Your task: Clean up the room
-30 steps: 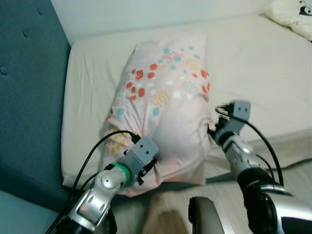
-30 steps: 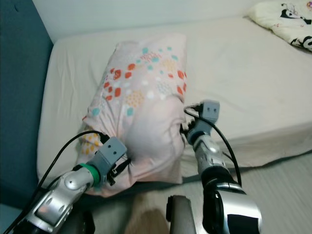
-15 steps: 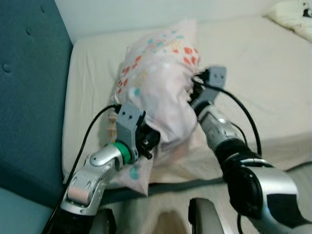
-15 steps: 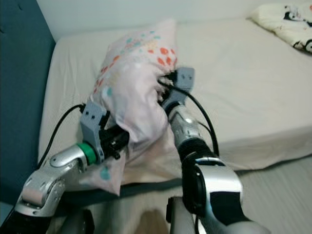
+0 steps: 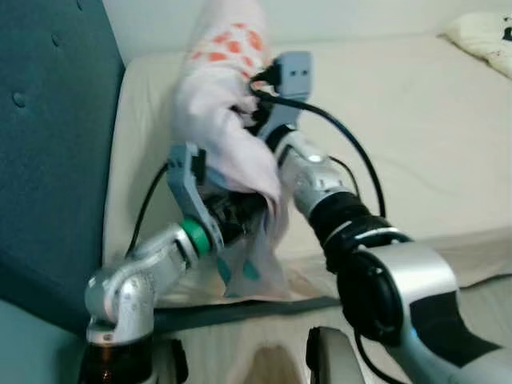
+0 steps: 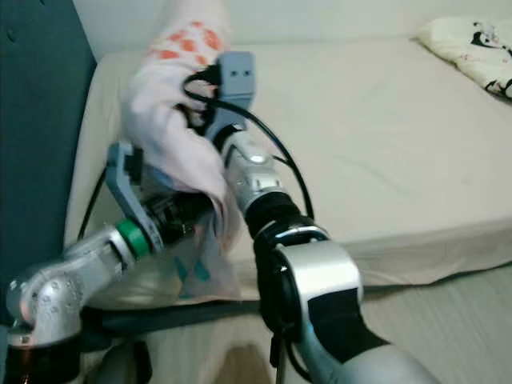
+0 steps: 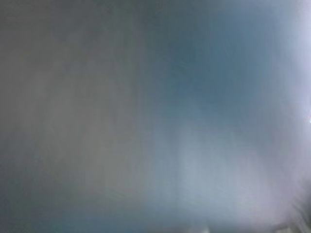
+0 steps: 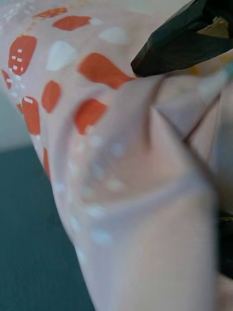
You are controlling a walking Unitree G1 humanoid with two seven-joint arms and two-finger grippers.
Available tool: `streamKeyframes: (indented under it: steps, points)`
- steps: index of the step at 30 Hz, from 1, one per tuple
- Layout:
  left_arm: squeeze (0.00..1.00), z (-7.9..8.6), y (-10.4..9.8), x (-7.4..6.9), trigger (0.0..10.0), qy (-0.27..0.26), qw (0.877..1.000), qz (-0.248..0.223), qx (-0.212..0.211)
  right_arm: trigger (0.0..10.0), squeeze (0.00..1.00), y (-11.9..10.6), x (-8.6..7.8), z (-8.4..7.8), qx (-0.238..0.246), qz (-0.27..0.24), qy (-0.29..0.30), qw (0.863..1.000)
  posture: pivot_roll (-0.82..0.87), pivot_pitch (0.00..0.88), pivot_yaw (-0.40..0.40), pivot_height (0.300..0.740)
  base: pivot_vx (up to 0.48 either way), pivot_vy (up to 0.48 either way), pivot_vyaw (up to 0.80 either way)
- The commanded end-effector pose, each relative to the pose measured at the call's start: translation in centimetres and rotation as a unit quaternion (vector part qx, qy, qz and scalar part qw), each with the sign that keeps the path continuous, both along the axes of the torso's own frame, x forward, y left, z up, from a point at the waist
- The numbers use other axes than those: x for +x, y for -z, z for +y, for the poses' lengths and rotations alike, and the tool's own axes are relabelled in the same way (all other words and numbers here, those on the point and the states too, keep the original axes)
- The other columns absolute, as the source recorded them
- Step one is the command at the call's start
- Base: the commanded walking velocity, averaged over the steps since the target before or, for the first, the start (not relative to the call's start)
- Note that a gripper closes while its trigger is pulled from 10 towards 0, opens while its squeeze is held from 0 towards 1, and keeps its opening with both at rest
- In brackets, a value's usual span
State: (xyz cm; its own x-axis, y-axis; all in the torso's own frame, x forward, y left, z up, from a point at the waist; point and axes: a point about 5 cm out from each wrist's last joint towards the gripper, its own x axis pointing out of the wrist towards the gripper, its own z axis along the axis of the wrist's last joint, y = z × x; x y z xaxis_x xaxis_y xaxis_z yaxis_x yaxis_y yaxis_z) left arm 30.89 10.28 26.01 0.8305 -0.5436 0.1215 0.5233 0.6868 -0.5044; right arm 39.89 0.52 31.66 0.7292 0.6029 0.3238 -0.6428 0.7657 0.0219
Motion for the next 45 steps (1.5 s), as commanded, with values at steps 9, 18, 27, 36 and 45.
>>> streamKeyframes:
  steps: [9,18,27,36,45]
  points:
    - [0.00,9.6,-2.8,-0.1,10.0,-0.380,0.882,-0.125,0.249,10.0,0.00,2.6,-1.2,2.4,-0.063,0.008,-0.094,0.994,0.09,0.172,0.008,0.563,0.000,0.000,0.00]
    - [0.00,11.3,-3.0,-0.6,10.0,-0.445,0.826,-0.138,0.317,10.0,0.00,2.3,0.0,-1.9,-0.012,-0.010,-0.068,0.998,0.08,0.171,0.019,0.563,0.000,0.000,0.00]
    - [0.00,11.7,-4.5,-1.1,10.0,-0.491,0.734,-0.268,0.386,10.0,0.00,3.4,-0.5,-8.9,0.028,-0.103,-0.029,0.994,0.04,0.165,0.045,0.563,0.000,0.000,0.00]
    - [0.00,11.3,-4.4,-1.8,10.0,-0.487,0.672,-0.321,0.456,10.0,0.00,6.7,-4.1,-14.2,0.018,-0.129,0.077,0.988,0.00,0.141,0.053,0.563,0.000,0.000,0.00]
    - [0.00,7.7,4.5,-4.3,10.0,-0.164,0.790,-0.262,0.530,10.0,0.00,9.5,-5.8,-15.3,0.039,-0.075,0.113,0.990,0.01,0.113,0.056,0.563,0.000,0.000,0.00]
